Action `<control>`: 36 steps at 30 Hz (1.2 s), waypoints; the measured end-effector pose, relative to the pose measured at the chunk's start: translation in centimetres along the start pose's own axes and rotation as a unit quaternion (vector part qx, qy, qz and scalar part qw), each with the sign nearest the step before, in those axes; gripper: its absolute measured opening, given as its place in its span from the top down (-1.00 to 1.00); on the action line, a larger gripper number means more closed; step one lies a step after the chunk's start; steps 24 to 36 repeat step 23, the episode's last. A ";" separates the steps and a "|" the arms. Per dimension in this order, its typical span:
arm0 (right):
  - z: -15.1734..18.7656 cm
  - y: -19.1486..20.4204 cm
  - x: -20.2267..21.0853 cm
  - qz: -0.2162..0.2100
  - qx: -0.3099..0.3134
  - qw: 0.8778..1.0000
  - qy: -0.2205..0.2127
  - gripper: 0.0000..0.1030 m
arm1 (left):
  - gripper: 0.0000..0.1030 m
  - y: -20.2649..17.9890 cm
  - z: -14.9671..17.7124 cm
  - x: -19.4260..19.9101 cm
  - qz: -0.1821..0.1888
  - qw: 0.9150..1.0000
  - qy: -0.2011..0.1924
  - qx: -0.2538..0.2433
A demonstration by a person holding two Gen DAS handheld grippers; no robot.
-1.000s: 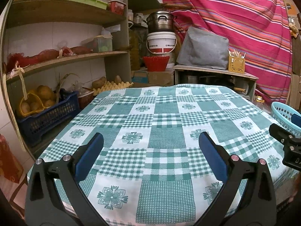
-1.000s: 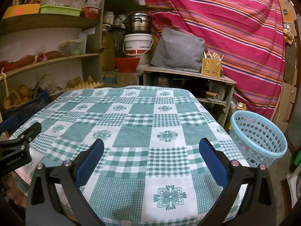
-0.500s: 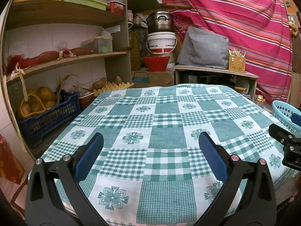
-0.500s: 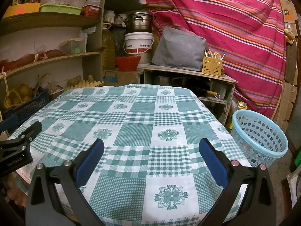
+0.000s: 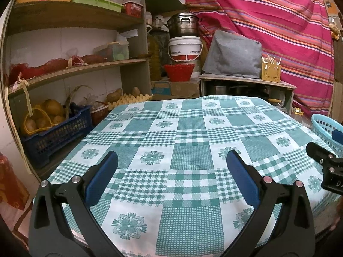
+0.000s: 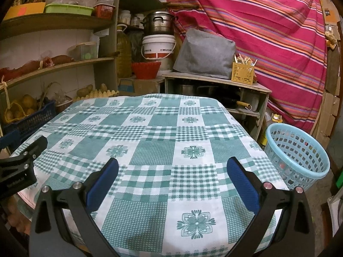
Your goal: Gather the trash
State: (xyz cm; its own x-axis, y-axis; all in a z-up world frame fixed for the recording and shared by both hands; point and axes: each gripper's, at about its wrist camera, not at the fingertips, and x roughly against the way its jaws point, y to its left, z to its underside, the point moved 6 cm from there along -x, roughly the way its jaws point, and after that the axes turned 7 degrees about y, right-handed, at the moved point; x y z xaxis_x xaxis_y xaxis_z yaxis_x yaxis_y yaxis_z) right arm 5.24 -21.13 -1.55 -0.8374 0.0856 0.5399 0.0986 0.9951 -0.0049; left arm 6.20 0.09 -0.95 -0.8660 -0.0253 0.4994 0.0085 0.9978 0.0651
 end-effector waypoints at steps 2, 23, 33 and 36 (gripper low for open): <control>0.0 -0.2 -0.1 0.000 -0.001 1.000 0.003 -0.91 | -0.90 0.0 -0.1 0.0 -0.002 1.000 -0.001 -0.001; -0.3 -0.5 -0.1 0.002 0.008 1.000 0.001 -0.91 | -0.90 -0.6 -0.7 1.1 -0.007 1.000 -0.023 -0.015; -0.3 -0.5 -0.1 0.002 0.008 1.000 0.001 -0.91 | -0.90 -0.6 -0.7 1.1 -0.007 1.000 -0.023 -0.015; -0.3 -0.5 -0.1 0.002 0.008 1.000 0.001 -0.91 | -0.90 -0.6 -0.7 1.1 -0.007 1.000 -0.023 -0.015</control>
